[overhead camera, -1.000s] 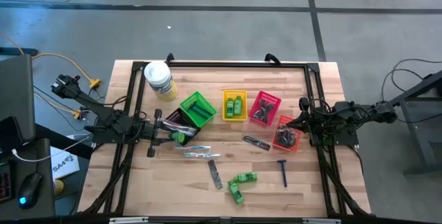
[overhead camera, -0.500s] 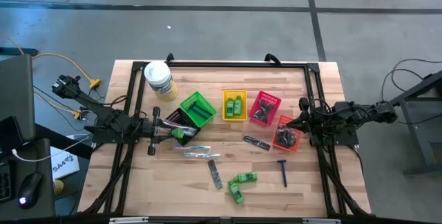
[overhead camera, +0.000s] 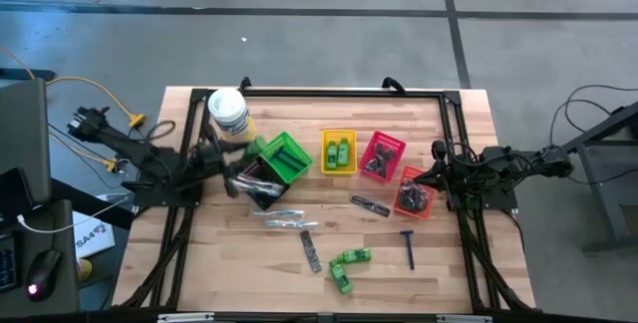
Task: Pick & Place Travel size toiletries
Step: Put the left green bottle shampoo into the yellow bin
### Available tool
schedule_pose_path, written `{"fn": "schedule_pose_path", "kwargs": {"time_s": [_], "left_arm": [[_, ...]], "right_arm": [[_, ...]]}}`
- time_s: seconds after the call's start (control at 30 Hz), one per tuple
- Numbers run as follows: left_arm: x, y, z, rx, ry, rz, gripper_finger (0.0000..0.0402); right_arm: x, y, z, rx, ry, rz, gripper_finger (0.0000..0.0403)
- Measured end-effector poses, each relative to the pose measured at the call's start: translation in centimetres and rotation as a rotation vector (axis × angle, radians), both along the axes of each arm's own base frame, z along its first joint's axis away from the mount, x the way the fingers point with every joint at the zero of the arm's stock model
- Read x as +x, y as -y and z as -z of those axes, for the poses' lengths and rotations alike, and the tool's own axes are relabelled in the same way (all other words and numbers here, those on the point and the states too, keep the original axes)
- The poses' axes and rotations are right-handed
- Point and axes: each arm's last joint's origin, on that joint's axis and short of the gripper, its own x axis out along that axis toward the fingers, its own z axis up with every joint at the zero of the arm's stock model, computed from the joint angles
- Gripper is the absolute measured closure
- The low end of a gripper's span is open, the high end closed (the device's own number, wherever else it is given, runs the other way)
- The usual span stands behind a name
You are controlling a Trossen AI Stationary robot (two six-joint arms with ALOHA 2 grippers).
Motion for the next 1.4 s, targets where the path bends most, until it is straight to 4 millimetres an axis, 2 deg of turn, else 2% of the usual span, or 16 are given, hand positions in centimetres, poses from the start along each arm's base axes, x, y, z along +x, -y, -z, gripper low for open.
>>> {"fn": "schedule_pose_path", "kwargs": {"time_s": [0.1, 0.23, 0.3, 0.43, 0.73, 1.03, 1.2, 1.27, 1.4], "left_arm": [[1.1, -0.8, -3.2, 0.023, -0.067, -0.066, 0.0293], [3.1, -2.5, -6.1, 0.011, -0.160, -0.118, 0.0293], [4.2, -3.5, -7.2, -0.021, -0.197, -0.109, 0.0293], [7.0, -5.5, -8.1, -0.071, -0.282, -0.028, 0.0293], [12.3, -9.1, -7.5, -0.126, -0.373, 0.072, 0.0293], [14.1, -10.8, -7.5, -0.172, -0.367, 0.097, 0.0293], [15.7, -12.1, -7.2, -0.228, -0.427, 0.194, 0.0293], [16.9, -12.7, -6.9, -0.202, -0.481, 0.194, 0.0293], [19.7, -13.6, -6.1, -0.027, -0.605, 0.196, 0.0293]], "right_arm": [[0.0, 0.0, 0.0, 0.000, 0.000, 0.000, 0.0401], [0.0, 0.0, 0.0, 0.000, 0.000, 0.000, 0.0401], [0.0, 0.0, 0.0, 0.000, 0.000, 0.000, 0.0401], [0.0, 0.0, 0.0, -0.008, 0.001, -0.004, 0.0401], [0.0, 0.0, 0.0, -0.019, 0.001, -0.009, 0.0401], [0.0, 0.0, 0.0, -0.019, 0.000, -0.012, 0.0401], [0.0, 0.0, 0.0, -0.019, 0.001, -0.007, 0.0401], [0.0, 0.0, 0.0, -0.019, 0.001, -0.007, 0.0401], [0.0, 0.0, 0.0, -0.019, 0.002, -0.007, 0.0401]]}}
